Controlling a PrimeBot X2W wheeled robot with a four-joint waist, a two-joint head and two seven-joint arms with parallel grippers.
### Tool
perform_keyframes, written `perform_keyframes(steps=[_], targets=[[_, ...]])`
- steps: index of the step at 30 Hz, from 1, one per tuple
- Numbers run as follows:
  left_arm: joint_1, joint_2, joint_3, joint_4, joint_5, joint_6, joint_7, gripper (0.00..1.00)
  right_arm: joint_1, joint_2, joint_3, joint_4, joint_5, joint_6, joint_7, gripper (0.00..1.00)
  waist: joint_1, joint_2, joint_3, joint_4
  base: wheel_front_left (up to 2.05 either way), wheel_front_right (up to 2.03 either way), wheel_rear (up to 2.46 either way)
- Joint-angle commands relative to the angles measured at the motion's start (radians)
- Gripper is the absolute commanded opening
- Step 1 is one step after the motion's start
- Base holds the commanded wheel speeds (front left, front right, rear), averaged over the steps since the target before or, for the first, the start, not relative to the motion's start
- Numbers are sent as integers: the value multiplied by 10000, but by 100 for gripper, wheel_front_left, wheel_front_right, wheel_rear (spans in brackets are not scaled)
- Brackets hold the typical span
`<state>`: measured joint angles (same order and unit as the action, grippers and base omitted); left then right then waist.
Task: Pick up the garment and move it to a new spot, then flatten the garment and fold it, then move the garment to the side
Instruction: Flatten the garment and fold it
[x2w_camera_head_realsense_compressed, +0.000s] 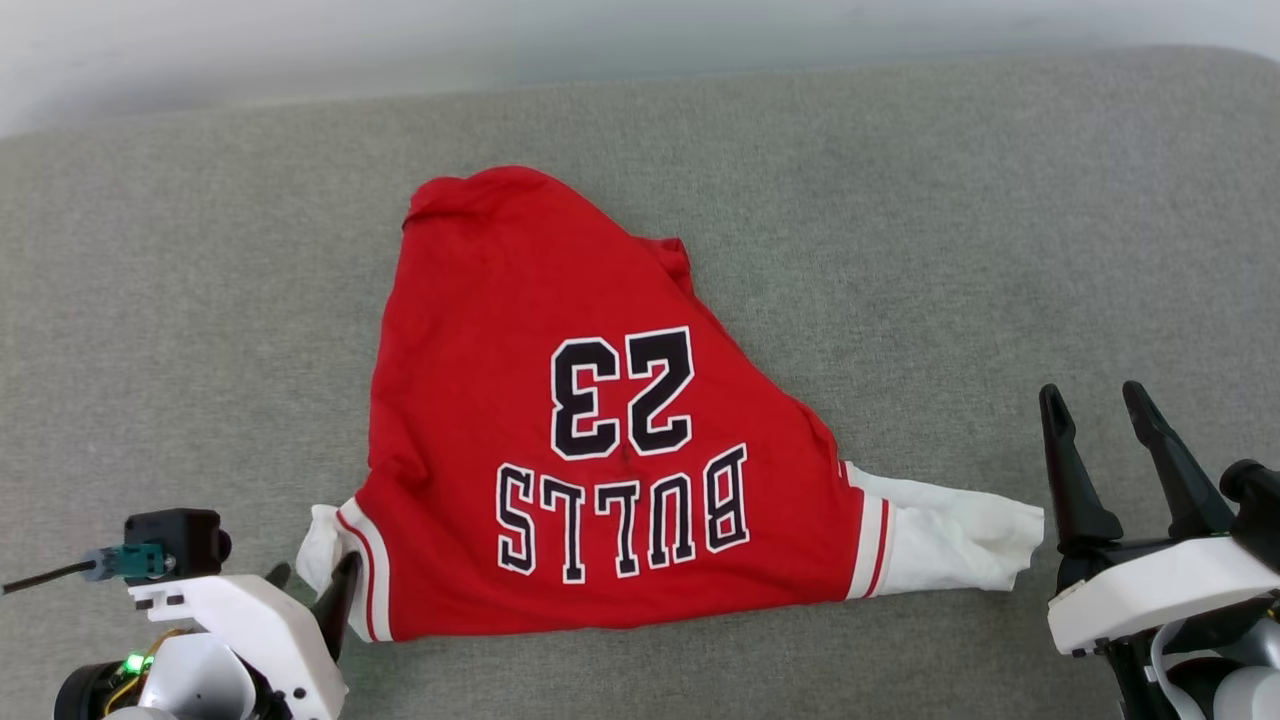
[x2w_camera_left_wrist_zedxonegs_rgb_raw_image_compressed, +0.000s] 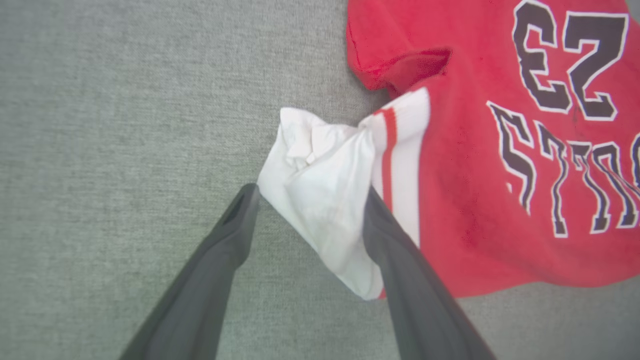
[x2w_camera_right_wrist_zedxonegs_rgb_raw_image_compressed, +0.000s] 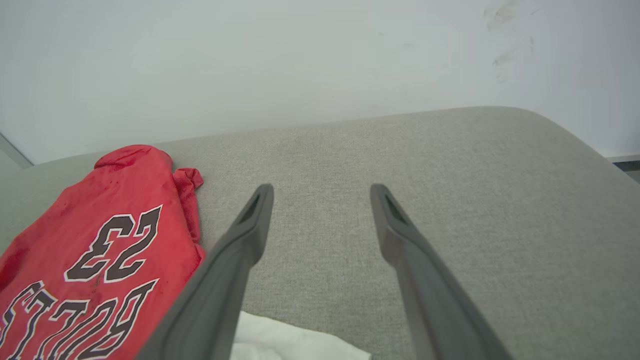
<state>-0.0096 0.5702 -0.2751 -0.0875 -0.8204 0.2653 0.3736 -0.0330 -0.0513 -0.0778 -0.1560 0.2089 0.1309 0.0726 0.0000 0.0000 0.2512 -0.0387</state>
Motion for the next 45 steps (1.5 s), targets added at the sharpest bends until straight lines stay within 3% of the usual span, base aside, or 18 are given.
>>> perform_keyframes(steps=[1, 2, 11, 19, 31, 37, 45], targets=[[-136, -63, 83, -53, 134, 56, -265, 100, -60, 18, -15, 20, -78, -5, 38, 100, 0, 0, -190, 77, 0, 0, 0], [-130, -193, 147, -186, 385, 51, -910, 100, -6, 17, -34, 64, -139, -5, 139, 100, 0, 0, -495, 162, 0, 0, 0], [-196, -717, 191, -558, 1390, 19, -3226, 100, 210, 17, -64, 193, -39, -3, 829, 100, 0, 0, -1138, 323, 0, 0, 0], [48, -1070, 100, -1091, 2134, 245, -4639, 100, 548, -121, -158, 443, 127, -3, 2088, 100, 0, 0, -1422, 445, 0, 0, 0], [287, -1188, -39, -2039, 2471, 559, -4954, 100, 1079, -953, -408, 1032, 794, -4, 5654, 100, 0, 0, -1231, 738, 0, 0, 0], [98, -1266, -67, -2016, 2378, 485, -5021, 100, 488, -1573, -199, 1184, 873, -5, 6232, 100, 0, 0, -759, 992, 0, 0, 0], [-226, -1369, -110, -1702, 2263, 266, -5198, 100, -318, -2289, 715, 2348, 1255, -4, 6910, 100, 0, 0, -81, 1234, 0, 0, 0]])
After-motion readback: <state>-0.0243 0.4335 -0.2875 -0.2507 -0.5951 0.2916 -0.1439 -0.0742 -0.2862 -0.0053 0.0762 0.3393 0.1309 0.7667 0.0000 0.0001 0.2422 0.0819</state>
